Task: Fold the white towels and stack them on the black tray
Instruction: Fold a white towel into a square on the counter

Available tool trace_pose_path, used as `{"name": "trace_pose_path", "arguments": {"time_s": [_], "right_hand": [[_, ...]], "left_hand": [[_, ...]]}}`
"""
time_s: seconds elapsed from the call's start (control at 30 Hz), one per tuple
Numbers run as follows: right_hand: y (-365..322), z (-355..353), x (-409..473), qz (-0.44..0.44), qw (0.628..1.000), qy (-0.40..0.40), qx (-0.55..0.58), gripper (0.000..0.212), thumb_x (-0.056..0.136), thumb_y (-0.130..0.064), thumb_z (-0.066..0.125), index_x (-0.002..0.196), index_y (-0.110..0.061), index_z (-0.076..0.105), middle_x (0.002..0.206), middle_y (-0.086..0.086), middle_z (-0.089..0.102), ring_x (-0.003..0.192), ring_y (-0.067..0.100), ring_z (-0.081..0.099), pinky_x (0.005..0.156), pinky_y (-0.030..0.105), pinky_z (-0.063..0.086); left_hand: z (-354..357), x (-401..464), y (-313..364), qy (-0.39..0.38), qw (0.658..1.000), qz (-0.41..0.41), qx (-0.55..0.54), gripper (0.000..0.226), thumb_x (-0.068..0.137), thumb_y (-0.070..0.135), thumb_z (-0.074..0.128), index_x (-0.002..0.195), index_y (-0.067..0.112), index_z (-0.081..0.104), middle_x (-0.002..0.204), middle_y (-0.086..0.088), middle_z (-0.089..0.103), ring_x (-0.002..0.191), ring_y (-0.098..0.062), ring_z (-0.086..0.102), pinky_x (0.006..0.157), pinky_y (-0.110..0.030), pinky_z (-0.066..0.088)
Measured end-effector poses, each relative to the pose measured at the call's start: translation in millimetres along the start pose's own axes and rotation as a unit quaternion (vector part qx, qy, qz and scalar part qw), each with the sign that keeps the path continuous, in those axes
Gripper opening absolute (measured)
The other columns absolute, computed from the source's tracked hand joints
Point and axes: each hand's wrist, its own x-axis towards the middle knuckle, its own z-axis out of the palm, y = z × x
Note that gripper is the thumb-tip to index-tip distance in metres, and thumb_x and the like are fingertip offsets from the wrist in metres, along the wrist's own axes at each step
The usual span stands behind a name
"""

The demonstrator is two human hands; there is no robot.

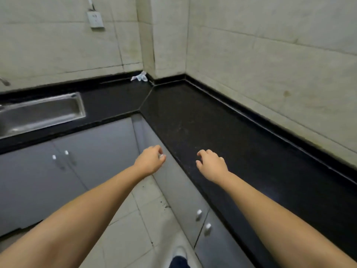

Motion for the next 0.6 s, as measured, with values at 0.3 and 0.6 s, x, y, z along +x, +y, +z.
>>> {"name": "trace_pose_path", "arguments": {"time_s": [0.3,0.6], "right_hand": [[-77.7,16.0,207.3,-0.07,0.996,-0.059,0.002,0.037,0.098,-0.032,0.042,0.131,-0.016,0.045,0.126,0.007,0.053,0.115,0.028,0.053,0.092,0.041,0.043],[-163.9,23.1,388.6,-0.115,0.99,-0.085,0.009,0.037,0.098,-0.031,0.042,0.13,-0.015,0.047,0.126,0.01,0.053,0.113,0.03,0.054,0.092,0.043,0.047]], "left_hand": [[-44.4,148.1,-93.6,0.0,0.998,-0.066,-0.012,0.026,0.095,0.031,0.049,0.107,0.01,0.057,0.111,-0.013,0.059,0.103,-0.029,0.056,0.086,-0.038,0.047],[-99.9,284.3,-204.7,0.033,0.991,-0.123,-0.03,0.02,0.092,0.027,0.051,0.102,0.011,0.058,0.106,-0.01,0.063,0.097,-0.027,0.058,0.081,-0.033,0.045]]}}
